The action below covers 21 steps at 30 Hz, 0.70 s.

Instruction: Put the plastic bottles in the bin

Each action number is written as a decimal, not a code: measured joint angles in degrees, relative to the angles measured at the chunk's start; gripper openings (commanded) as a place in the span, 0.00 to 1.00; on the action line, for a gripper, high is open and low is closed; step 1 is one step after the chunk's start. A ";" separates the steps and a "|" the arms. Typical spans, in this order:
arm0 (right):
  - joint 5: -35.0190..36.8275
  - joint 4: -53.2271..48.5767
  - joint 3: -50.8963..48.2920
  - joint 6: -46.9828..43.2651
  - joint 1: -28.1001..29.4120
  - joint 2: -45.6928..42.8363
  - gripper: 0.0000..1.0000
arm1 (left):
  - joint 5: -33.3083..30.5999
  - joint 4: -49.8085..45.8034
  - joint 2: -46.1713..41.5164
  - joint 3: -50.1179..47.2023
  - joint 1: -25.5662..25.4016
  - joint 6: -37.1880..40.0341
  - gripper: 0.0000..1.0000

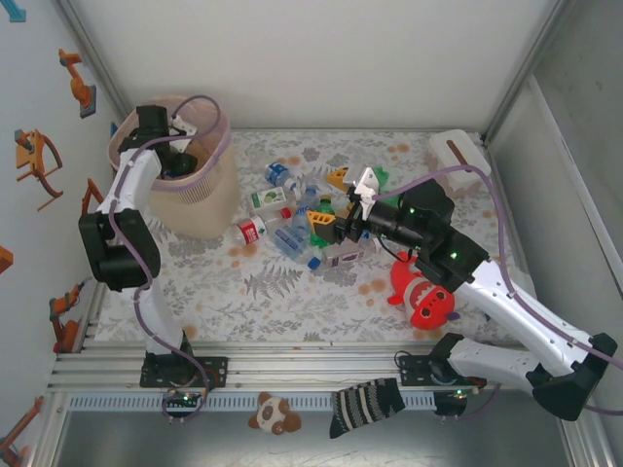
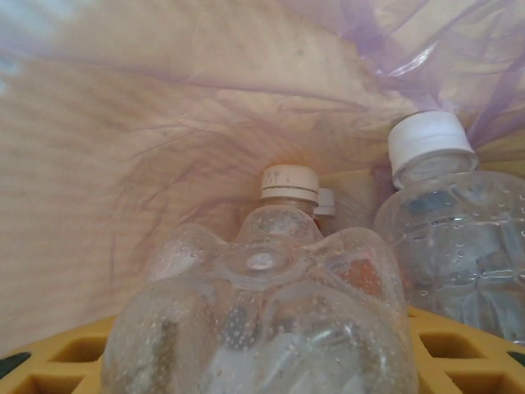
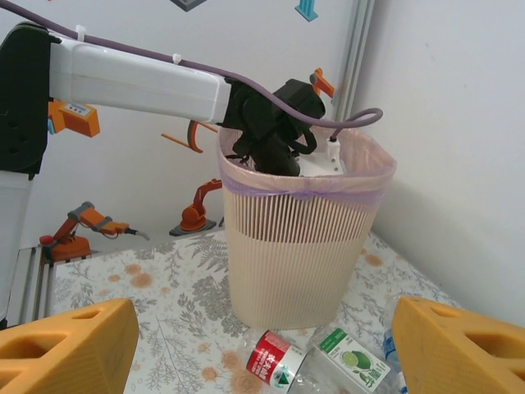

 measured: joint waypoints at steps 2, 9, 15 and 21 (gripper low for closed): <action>0.02 0.00 -0.07 0.00 0.00 -0.07 0.80 | 0.26 0.24 0.79 0.13 0.22 -0.35 0.61; 0.26 -0.11 -0.46 0.00 0.00 -0.55 0.80 | 2.14 0.13 2.25 0.13 0.20 -2.12 0.74; 0.39 -0.26 -0.52 0.00 0.00 -1.40 0.80 | 3.19 -0.74 0.50 0.13 -0.07 -2.84 0.81; 0.46 -0.26 -0.52 0.02 0.00 -1.75 0.80 | 4.44 -1.42 -2.89 0.13 -0.11 -3.93 0.83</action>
